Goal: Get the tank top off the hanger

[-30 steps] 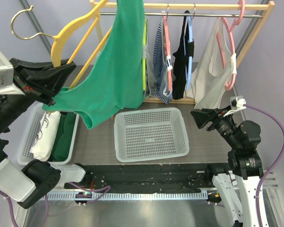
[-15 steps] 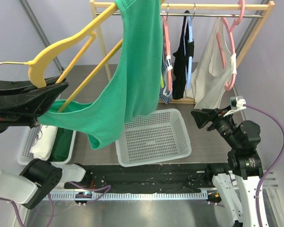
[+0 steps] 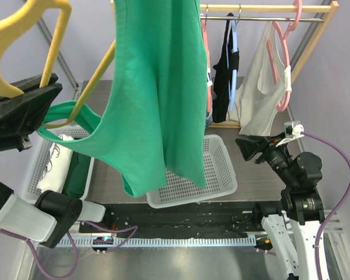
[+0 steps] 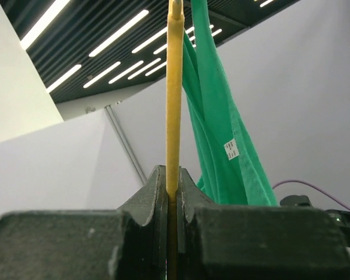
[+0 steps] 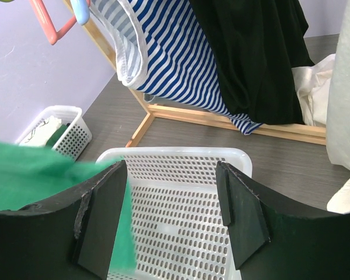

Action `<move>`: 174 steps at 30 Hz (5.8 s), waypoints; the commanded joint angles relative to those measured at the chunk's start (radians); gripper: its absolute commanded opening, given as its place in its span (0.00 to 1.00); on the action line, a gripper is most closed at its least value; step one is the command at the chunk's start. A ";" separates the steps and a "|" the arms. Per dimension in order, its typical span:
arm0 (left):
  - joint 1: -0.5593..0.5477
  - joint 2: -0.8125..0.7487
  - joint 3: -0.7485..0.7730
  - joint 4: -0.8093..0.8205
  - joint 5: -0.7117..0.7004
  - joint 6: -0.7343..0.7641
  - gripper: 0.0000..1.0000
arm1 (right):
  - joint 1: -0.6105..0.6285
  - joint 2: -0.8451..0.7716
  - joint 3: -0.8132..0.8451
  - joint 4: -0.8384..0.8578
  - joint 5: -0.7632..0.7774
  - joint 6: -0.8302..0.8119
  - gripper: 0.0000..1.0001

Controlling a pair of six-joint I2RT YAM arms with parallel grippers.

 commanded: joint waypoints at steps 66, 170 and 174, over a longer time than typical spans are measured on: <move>0.042 -0.407 -1.286 -0.336 0.096 0.418 0.00 | 0.018 0.054 0.104 0.137 -0.135 0.041 0.81; -0.427 0.051 -0.851 -0.459 -0.343 0.639 0.00 | 0.095 0.070 0.072 -0.047 -0.187 -0.048 0.95; -0.427 0.012 -0.893 -0.491 -0.351 0.642 0.00 | 0.095 0.068 0.075 -0.001 -0.025 -0.056 0.91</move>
